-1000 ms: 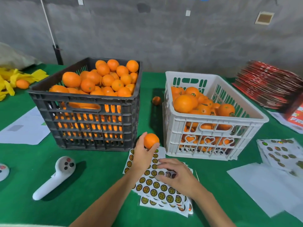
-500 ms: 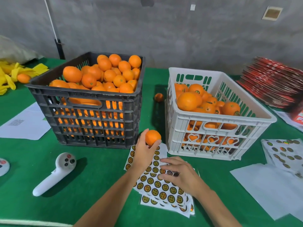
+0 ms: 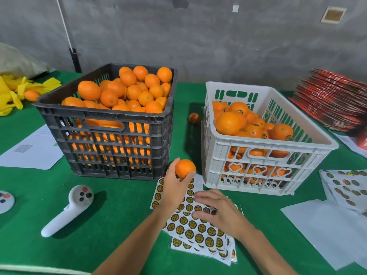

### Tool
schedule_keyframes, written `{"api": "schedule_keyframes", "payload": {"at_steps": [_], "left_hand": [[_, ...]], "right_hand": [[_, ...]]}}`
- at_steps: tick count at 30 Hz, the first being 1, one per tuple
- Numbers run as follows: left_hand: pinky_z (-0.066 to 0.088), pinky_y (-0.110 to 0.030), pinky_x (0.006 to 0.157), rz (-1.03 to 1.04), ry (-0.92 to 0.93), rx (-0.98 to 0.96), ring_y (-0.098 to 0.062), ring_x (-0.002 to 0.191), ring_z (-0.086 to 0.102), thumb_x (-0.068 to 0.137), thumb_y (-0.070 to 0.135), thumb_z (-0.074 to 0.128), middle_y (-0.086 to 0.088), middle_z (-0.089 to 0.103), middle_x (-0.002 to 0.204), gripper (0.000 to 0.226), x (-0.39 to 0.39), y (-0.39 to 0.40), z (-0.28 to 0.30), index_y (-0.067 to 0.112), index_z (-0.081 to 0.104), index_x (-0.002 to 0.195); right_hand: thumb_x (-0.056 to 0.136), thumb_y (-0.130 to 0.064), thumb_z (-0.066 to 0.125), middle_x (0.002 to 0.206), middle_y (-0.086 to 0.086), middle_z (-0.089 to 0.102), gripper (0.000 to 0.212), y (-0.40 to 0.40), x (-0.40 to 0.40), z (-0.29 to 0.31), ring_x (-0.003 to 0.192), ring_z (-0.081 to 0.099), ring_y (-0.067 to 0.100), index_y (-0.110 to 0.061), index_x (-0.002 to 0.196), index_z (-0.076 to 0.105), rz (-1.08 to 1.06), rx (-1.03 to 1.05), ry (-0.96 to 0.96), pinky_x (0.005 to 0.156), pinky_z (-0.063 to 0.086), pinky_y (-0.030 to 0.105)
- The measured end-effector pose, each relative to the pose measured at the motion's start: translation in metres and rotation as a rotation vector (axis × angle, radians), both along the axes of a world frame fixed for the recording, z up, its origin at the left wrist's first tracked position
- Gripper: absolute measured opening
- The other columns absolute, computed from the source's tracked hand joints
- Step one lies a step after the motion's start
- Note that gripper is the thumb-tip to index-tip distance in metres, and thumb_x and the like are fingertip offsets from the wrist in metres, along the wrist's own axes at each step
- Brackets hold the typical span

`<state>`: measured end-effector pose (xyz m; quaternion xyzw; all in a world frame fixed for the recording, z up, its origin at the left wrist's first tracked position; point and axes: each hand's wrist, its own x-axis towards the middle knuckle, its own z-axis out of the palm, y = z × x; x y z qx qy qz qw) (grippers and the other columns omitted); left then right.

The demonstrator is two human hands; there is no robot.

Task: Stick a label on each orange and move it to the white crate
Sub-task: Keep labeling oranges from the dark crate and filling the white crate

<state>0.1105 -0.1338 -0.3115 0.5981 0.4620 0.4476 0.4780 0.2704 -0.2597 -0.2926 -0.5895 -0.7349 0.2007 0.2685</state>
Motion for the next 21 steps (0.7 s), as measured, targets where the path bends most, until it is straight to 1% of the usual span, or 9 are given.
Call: {"api": "schedule_keyframes", "payload": {"at_steps": [3,5,7,9,12,14,15,18,21], "left_hand": [[0.044,-0.007,0.080,0.014,0.005,0.000,-0.005,0.115,0.060,0.090,0.045,0.077,0.008,0.054,0.141,0.072,-0.002,-0.003,0.002,0.034,0.041,0.152],[0.043,-0.004,0.077,0.021,0.020,-0.009,0.003,0.111,0.059,0.091,0.046,0.076,0.009,0.055,0.139,0.072,-0.003,-0.004,0.004,0.032,0.041,0.152],[0.044,-0.002,0.074,0.022,0.026,-0.009,0.009,0.108,0.057,0.091,0.046,0.076,0.010,0.055,0.139,0.072,-0.004,-0.005,0.004,0.032,0.041,0.153],[0.044,-0.005,0.078,0.025,0.025,-0.003,0.004,0.109,0.059,0.091,0.045,0.076,0.009,0.055,0.139,0.072,-0.003,-0.006,0.006,0.032,0.041,0.153],[0.047,-0.020,0.094,0.041,-0.003,-0.001,-0.011,0.117,0.061,0.091,0.042,0.077,0.004,0.055,0.140,0.073,-0.002,-0.007,0.006,0.027,0.042,0.153],[0.047,-0.024,0.096,0.050,-0.005,0.006,-0.013,0.119,0.060,0.091,0.041,0.078,0.004,0.056,0.139,0.072,-0.002,-0.008,0.008,0.025,0.043,0.152],[0.047,-0.022,0.095,0.054,-0.003,0.008,-0.013,0.119,0.060,0.091,0.041,0.078,0.004,0.056,0.139,0.072,-0.002,-0.008,0.008,0.026,0.043,0.152],[0.043,-0.010,0.086,0.063,0.018,0.011,-0.011,0.117,0.059,0.091,0.041,0.077,0.006,0.056,0.137,0.071,-0.002,-0.010,0.009,0.026,0.043,0.151],[0.040,-0.006,0.083,0.056,0.032,0.003,-0.009,0.116,0.059,0.091,0.042,0.078,0.007,0.055,0.137,0.072,-0.001,-0.011,0.010,0.028,0.042,0.152]], "right_hand": [[0.089,-0.060,0.068,0.145,-0.032,0.048,0.048,0.001,0.001,-0.003,0.137,0.037,-0.002,-0.035,0.130,0.069,-0.009,-0.011,-0.010,0.116,0.033,0.024],[0.088,-0.061,0.069,0.147,-0.033,0.045,0.042,0.002,0.001,-0.005,0.140,0.034,-0.005,-0.039,0.124,0.072,-0.045,-0.013,-0.017,0.119,0.030,0.031],[0.085,-0.062,0.071,0.147,-0.033,0.045,0.040,0.003,0.001,-0.005,0.140,0.033,-0.005,-0.042,0.119,0.074,-0.072,-0.022,0.011,0.119,0.033,0.038],[0.083,-0.063,0.071,0.146,-0.032,0.047,0.039,0.003,0.000,-0.005,0.139,0.033,-0.005,-0.043,0.116,0.075,-0.091,-0.034,0.047,0.117,0.035,0.041],[0.082,-0.061,0.072,0.141,-0.035,0.049,0.034,0.001,-0.001,-0.006,0.138,0.035,-0.005,-0.044,0.111,0.076,-0.114,-0.005,0.043,0.121,0.026,0.039],[0.084,-0.056,0.074,0.138,-0.034,0.054,0.029,0.000,-0.003,-0.007,0.137,0.039,-0.002,-0.042,0.109,0.077,-0.112,0.033,0.046,0.120,0.025,0.038],[0.085,-0.052,0.075,0.135,-0.032,0.057,0.027,-0.001,-0.005,-0.006,0.135,0.042,-0.001,-0.039,0.108,0.078,-0.106,0.055,0.049,0.119,0.025,0.037],[0.086,-0.044,0.078,0.128,-0.030,0.062,0.023,-0.003,-0.007,-0.006,0.129,0.048,0.001,-0.034,0.107,0.078,-0.087,0.107,0.062,0.116,0.026,0.030],[0.087,-0.041,0.078,0.125,-0.029,0.063,0.019,-0.004,-0.010,-0.002,0.125,0.052,0.002,-0.033,0.104,0.074,-0.079,0.088,0.095,0.114,0.027,0.026]]}}
